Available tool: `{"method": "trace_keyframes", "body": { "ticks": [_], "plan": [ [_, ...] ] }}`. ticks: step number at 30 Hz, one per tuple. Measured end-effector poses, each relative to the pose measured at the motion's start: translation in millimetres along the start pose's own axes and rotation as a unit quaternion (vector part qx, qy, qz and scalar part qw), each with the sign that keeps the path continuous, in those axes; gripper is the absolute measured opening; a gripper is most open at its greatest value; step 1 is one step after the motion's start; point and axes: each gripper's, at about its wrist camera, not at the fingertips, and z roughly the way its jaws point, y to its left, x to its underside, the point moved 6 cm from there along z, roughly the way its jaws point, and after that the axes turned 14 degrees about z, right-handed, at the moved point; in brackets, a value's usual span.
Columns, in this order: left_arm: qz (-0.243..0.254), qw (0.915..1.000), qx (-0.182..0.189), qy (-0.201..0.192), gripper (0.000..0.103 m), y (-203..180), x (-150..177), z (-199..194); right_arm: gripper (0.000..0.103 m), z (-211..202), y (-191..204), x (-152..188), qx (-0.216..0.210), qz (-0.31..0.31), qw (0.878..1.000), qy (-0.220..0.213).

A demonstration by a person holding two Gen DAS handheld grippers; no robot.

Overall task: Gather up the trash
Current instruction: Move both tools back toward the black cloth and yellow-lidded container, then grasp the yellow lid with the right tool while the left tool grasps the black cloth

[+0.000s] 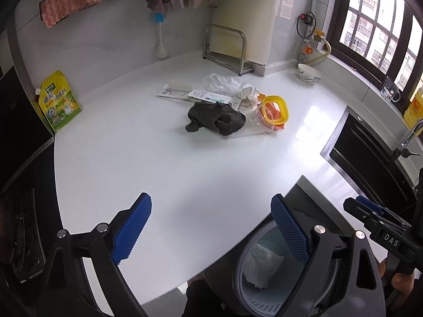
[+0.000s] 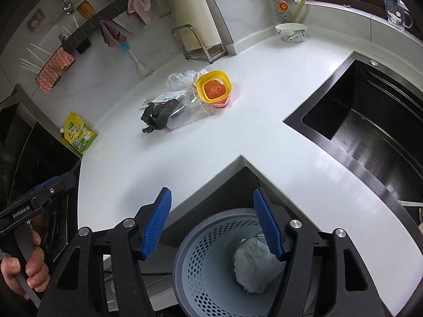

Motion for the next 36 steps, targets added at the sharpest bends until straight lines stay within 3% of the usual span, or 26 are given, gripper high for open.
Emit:
{"method": "trace_keyframes", "body": {
  "ticks": [6,17,23,28,36],
  "plan": [
    [0.011,0.9996,-0.017,-0.020,0.091,31.5,-38.3,26.2,0.068,25.7,21.3,-33.3,0.012,-0.003,1.000,-0.028],
    [-0.001,0.9991,0.004,-0.042,0.092,54.6,-89.6,97.3,0.072,99.8,30.9,-95.1,0.030,-0.015,0.999,-0.041],
    [-0.007,0.9985,0.006,-0.054,0.092,54.5,-100.8,137.4,0.075,139.0,36.2,-133.5,0.014,-0.022,0.998,-0.064],
    [-0.011,0.9985,0.012,-0.052,0.092,54.5,-102.0,164.5,0.075,162.8,40.6,-158.7,0.033,-0.045,0.995,-0.079],
    [-0.008,0.9987,0.015,-0.049,0.092,56.0,-98.8,180.9,0.075,187.5,28.9,-168.5,0.064,-0.062,0.993,-0.075]
  ]
}}
